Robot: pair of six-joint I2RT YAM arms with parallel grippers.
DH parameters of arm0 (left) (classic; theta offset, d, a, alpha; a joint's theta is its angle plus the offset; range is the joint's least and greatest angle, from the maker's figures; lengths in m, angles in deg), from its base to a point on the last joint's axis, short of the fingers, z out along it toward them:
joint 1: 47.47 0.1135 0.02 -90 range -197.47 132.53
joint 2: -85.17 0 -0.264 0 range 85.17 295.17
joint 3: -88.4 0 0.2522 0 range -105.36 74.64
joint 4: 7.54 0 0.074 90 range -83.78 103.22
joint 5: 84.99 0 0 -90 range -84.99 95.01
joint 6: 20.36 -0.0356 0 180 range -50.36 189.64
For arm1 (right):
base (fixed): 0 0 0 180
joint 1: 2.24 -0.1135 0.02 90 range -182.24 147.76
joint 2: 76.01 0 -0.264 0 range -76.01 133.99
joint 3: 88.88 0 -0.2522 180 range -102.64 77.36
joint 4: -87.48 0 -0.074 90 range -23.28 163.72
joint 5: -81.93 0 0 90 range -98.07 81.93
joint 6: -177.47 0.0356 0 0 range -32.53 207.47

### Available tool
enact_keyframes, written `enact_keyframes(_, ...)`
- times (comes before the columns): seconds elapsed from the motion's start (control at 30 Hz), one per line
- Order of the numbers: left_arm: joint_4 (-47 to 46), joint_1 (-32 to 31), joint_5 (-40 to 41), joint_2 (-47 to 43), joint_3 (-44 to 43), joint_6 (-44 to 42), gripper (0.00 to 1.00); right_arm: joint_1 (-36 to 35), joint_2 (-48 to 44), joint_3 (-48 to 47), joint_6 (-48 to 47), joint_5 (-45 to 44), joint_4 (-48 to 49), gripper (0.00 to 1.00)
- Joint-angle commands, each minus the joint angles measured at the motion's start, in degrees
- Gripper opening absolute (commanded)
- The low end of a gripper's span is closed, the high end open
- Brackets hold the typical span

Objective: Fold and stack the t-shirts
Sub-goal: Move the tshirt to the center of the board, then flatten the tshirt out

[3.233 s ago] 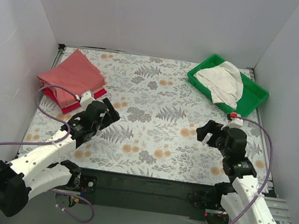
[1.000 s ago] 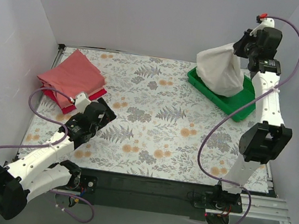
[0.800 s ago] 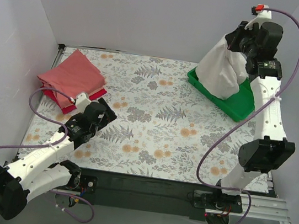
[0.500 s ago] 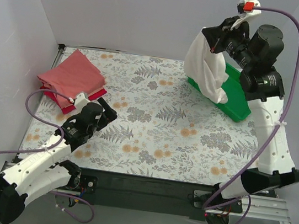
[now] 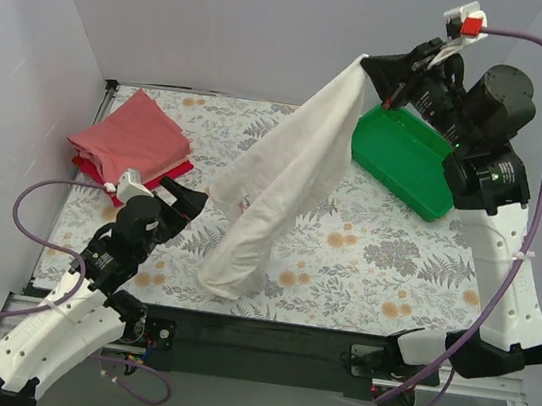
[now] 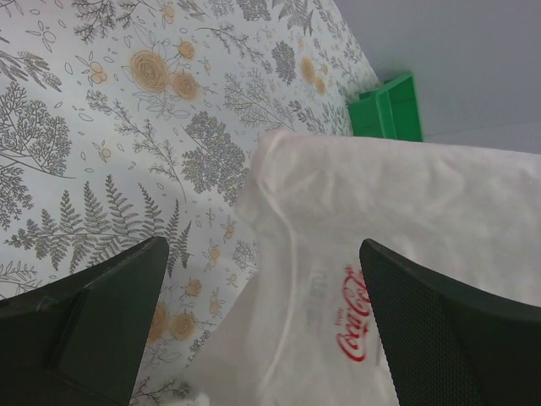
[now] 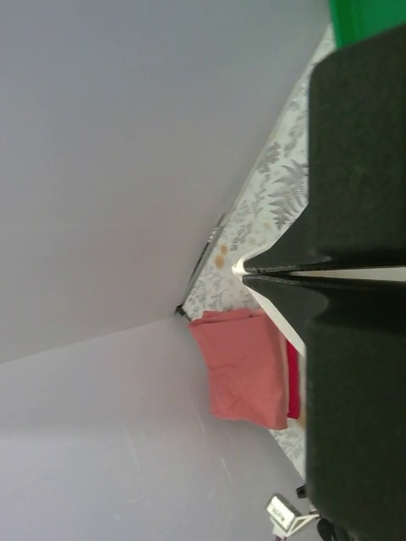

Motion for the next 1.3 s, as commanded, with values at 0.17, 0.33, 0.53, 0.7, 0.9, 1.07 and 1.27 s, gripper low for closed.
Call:
enact_keyframes(0.17,3.87,-0.26,-3.18,1.46,2.09,1.03,0.96,0.11,-12.46,41.36,3.34,-28.72,4.12,0.01)
enact_keyframes(0.33,5.63,-0.26,-6.34,6.91,3.32,1.03,0.96,2.39,-7.03,53.05,5.89,-38.69,2.03,0.17)
enact_keyframes(0.53,-1.84,-0.61,-21.08,15.78,7.1,-3.62,0.96,2.83,-1.65,55.24,6.95,-41.94,-2.82,0.95)
enact_keyframes(0.7,-0.53,-3.06,-23.23,17.99,10.26,-3.2,0.96,2.83,-8.15,61.92,8.79,-42.64,-2.83,0.98)
enact_keyframes(0.9,2.8,-8.86,-24.46,14.57,12.11,0.14,0.96,2.83,-21.85,73.52,11.6,-42.47,-0.98,0.98)
enact_keyframes(1.07,4.13,-16.42,-24.19,15.52,13.34,3.22,0.96,2.83,-32.66,80.55,14.85,-42.38,-0.02,0.98)
enact_keyframes(1.27,3.87,-25.38,-24.55,19.48,12.12,6.11,0.92,2.92,-37.95,84.86,15.74,-41.24,0.34,0.98)
